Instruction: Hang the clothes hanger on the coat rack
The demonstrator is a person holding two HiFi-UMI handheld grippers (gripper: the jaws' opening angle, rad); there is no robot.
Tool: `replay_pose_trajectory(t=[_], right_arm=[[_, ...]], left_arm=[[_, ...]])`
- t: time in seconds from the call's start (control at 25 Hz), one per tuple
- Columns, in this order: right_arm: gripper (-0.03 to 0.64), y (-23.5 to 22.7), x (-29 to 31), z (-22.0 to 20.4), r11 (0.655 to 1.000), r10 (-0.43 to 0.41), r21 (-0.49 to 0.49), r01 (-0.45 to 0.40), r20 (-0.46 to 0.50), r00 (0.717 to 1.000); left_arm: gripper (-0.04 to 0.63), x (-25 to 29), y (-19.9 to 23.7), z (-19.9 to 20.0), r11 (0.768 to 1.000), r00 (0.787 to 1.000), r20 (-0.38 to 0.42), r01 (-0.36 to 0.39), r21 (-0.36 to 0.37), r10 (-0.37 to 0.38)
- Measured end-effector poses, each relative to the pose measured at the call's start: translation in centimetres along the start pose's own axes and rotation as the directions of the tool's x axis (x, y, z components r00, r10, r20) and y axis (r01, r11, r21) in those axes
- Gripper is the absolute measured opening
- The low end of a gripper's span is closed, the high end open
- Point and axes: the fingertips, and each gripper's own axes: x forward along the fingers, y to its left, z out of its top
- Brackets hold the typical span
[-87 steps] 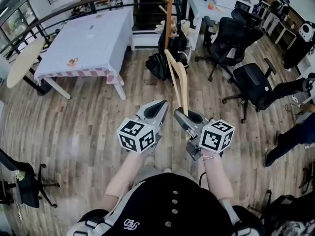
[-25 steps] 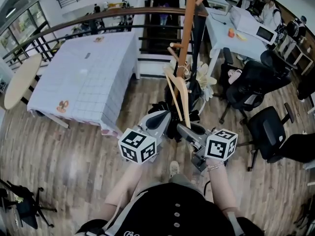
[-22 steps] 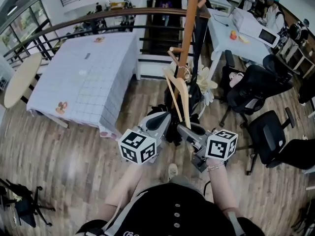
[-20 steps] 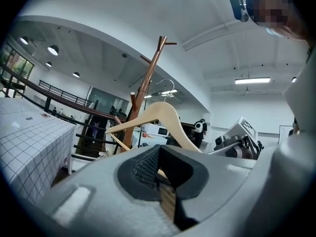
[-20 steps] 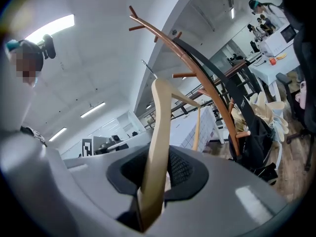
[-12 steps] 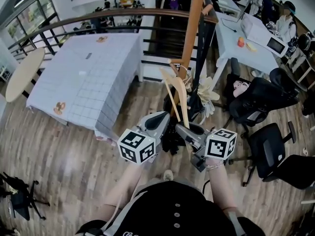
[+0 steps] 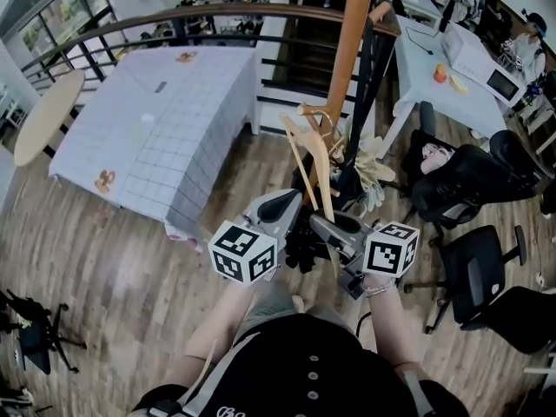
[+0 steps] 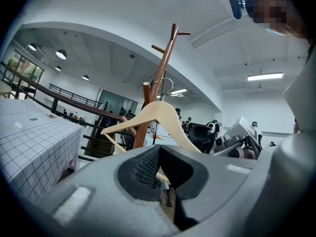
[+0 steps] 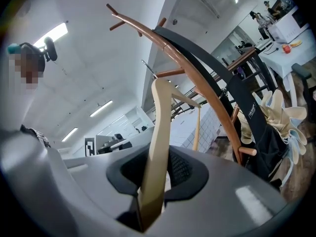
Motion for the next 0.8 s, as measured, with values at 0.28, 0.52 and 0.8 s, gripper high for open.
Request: replay_pose_trajectory(t=[0.28, 0.52, 0.8], right_arm=[[0.081, -0.4, 1.1, 0.4, 1.0, -0.005, 0.015, 0.005, -0.001, 1.0], [0.081, -0.3, 2.0, 1.1, 0.999, -0.001, 0.033, 0.001, 0.009, 1.0], [0.081, -0.3, 3.0, 1.9, 1.0, 0.005, 0.02, -0.005, 0.004, 1.0]], left_arm=[[-0.006, 0.2, 1.2, 0.2, 1.0, 1.0, -0.014, 0.014, -0.004, -0.014], [-0.006, 0.3, 2.0, 0.9, 0.999, 0.999, -0.025, 0.037, -0.01, -0.037], [-0.006, 1.1, 2.4, 1.2, 0.998, 0.997, -0.031, 0.068, -0.01, -0.068]])
